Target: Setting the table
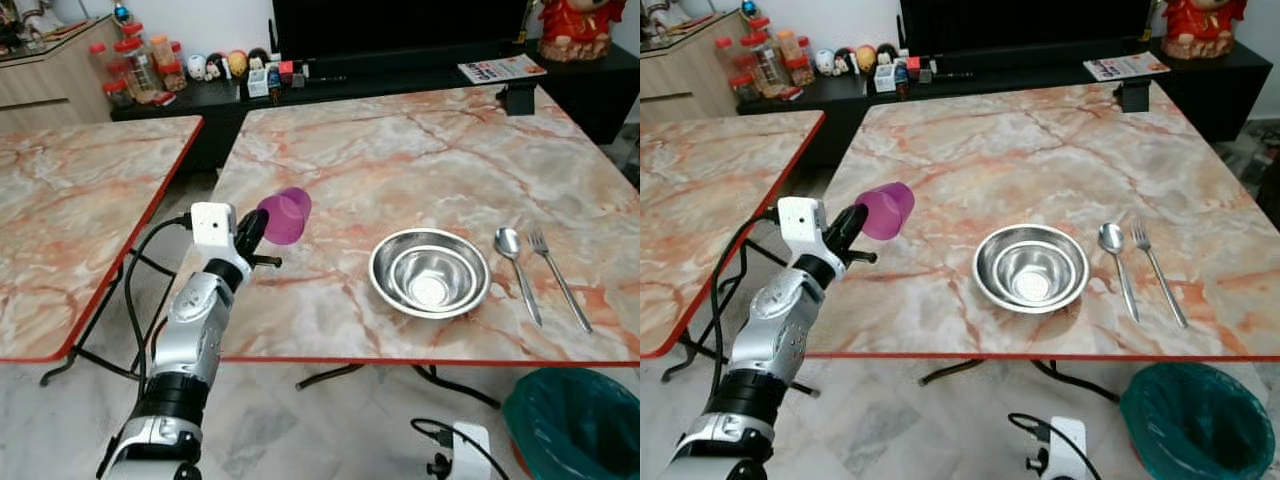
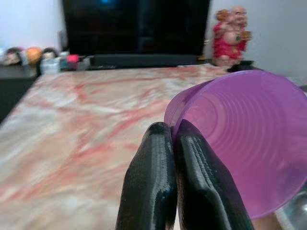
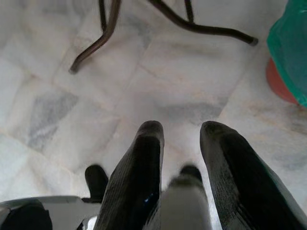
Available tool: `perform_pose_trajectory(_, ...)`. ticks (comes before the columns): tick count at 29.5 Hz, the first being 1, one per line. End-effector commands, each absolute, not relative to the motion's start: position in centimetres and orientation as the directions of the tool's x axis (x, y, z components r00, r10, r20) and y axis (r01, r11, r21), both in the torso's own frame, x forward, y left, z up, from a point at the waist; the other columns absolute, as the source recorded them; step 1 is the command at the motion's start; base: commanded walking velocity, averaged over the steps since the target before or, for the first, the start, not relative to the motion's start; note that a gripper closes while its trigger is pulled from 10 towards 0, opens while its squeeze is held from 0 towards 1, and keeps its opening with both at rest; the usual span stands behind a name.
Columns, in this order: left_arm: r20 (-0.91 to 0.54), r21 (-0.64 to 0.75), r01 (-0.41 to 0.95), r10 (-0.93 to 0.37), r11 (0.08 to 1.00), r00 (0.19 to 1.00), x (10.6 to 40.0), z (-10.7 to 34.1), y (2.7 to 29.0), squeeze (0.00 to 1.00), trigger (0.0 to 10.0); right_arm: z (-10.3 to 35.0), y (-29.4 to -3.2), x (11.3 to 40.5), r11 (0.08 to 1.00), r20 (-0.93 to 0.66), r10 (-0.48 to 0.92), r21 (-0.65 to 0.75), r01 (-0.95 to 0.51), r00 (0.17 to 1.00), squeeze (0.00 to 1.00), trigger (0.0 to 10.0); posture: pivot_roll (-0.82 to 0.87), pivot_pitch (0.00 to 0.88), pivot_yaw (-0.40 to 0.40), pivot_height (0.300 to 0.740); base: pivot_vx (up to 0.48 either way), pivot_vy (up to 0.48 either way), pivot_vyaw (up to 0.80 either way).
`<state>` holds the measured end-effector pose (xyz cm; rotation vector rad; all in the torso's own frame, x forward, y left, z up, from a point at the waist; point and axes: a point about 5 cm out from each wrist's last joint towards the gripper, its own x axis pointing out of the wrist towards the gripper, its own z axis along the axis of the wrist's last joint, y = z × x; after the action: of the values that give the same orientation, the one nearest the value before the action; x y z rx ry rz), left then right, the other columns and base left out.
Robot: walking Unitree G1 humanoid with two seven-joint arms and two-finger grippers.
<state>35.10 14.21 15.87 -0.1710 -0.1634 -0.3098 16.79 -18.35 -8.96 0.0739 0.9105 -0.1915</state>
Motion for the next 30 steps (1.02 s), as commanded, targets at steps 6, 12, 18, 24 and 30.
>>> perform_pose_trajectory(6, 0.211, -0.134, 0.338, -0.306, 0.932, 0.928, 35.1, 16.6, 14.1, 0.00, 10.0, -9.0, -18.4, 16.8, 0.980, -0.790, -0.134, -0.018, 0.196, 0.599, 0.00, 10.0, 0.02, 0.000, 0.123, 0.740, 0.044, 0.000, 0.00)
perform_pose_trajectory(12, 0.185, -0.119, 0.340, -0.315, 0.933, 0.931, 35.1, 16.3, 14.0, 0.00, 10.0, -9.0, -18.3, 16.7, 0.981, -0.794, -0.134, -0.021, 0.194, 0.593, 0.00, 10.0, 0.01, 0.000, 0.125, 0.740, 0.000, 0.000, 0.00)
perform_pose_trajectory(18, 0.048, -0.111, 0.432, -0.430, 0.895, 0.902, 35.1, 15.7, 13.1, 0.00, 10.0, -9.0, -18.3, 16.6, 0.981, -0.795, -0.132, -0.020, 0.192, 0.592, 0.00, 10.0, 0.02, 0.000, 0.126, 0.740, 0.000, 0.000, 0.00)
perform_pose_trajectory(24, -0.084, -0.032, 0.492, -0.493, 0.870, 0.866, 36.0, 16.9, 12.5, 0.00, 10.0, -9.1, -18.1, 16.6, 0.981, -0.796, -0.128, -0.016, 0.191, 0.591, 0.00, 10.0, 0.02, 0.000, 0.134, 0.740, 0.000, 0.000, 0.00)
perform_pose_trajectory(30, -0.205, -0.006, 0.542, -0.532, 0.840, 0.822, 38.1, 18.8, 11.3, 0.00, 10.0, -9.2, -17.8, 16.5, 0.980, -0.800, -0.125, -0.008, 0.198, 0.587, 0.00, 10.0, 0.02, 0.000, 0.152, 0.740, 0.000, 0.000, 0.00)
